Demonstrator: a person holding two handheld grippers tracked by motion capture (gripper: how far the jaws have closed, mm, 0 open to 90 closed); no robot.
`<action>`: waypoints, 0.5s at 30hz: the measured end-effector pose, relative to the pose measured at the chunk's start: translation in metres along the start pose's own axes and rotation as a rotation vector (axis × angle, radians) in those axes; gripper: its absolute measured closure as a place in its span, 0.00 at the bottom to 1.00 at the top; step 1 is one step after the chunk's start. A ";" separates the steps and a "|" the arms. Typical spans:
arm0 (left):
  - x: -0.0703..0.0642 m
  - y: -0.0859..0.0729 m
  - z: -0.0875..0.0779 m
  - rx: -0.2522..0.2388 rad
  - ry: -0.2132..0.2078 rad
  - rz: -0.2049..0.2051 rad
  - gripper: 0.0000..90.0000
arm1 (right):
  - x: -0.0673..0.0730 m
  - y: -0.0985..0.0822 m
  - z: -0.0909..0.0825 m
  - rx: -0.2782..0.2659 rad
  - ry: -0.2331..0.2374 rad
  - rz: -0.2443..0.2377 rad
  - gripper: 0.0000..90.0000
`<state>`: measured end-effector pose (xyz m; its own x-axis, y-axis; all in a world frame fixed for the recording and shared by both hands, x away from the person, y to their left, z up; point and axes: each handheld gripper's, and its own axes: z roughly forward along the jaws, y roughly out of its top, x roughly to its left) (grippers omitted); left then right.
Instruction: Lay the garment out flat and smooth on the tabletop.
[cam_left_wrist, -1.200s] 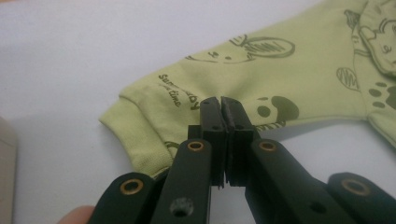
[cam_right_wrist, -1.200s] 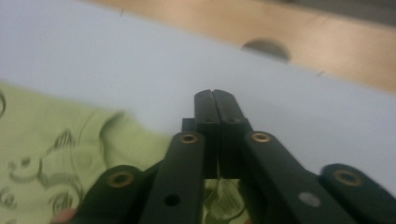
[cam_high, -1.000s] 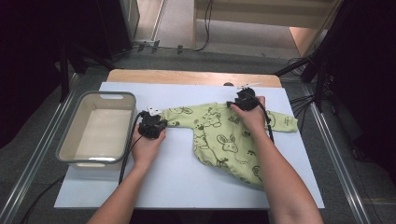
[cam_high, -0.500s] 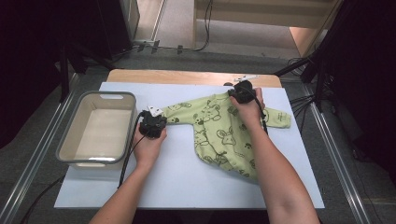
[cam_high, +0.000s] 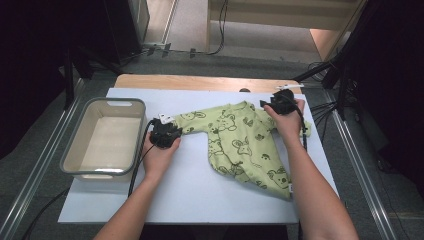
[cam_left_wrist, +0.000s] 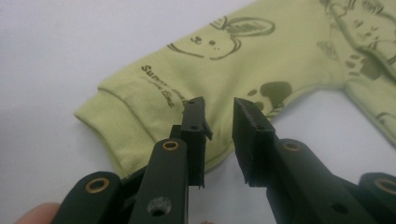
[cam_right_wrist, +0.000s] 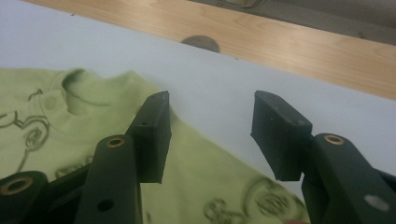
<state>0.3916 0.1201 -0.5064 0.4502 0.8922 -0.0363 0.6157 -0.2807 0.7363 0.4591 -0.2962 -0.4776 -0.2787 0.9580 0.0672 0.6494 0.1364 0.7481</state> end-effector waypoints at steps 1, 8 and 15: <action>0.000 0.000 0.001 -0.001 -0.003 -0.002 0.86 | -0.007 -0.004 -0.006 0.001 -0.008 0.003 0.51; 0.002 0.000 0.002 0.002 -0.007 -0.016 0.93 | -0.057 -0.046 -0.038 0.030 -0.136 0.090 0.50; 0.002 0.001 0.002 0.004 -0.009 -0.018 0.97 | -0.094 -0.087 -0.053 0.080 -0.185 0.196 0.49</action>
<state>0.3945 0.1210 -0.5073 0.4449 0.8939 -0.0554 0.6261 -0.2662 0.7329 0.3915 -0.4116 -0.5139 -0.0131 0.9968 0.0785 0.7339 -0.0438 0.6778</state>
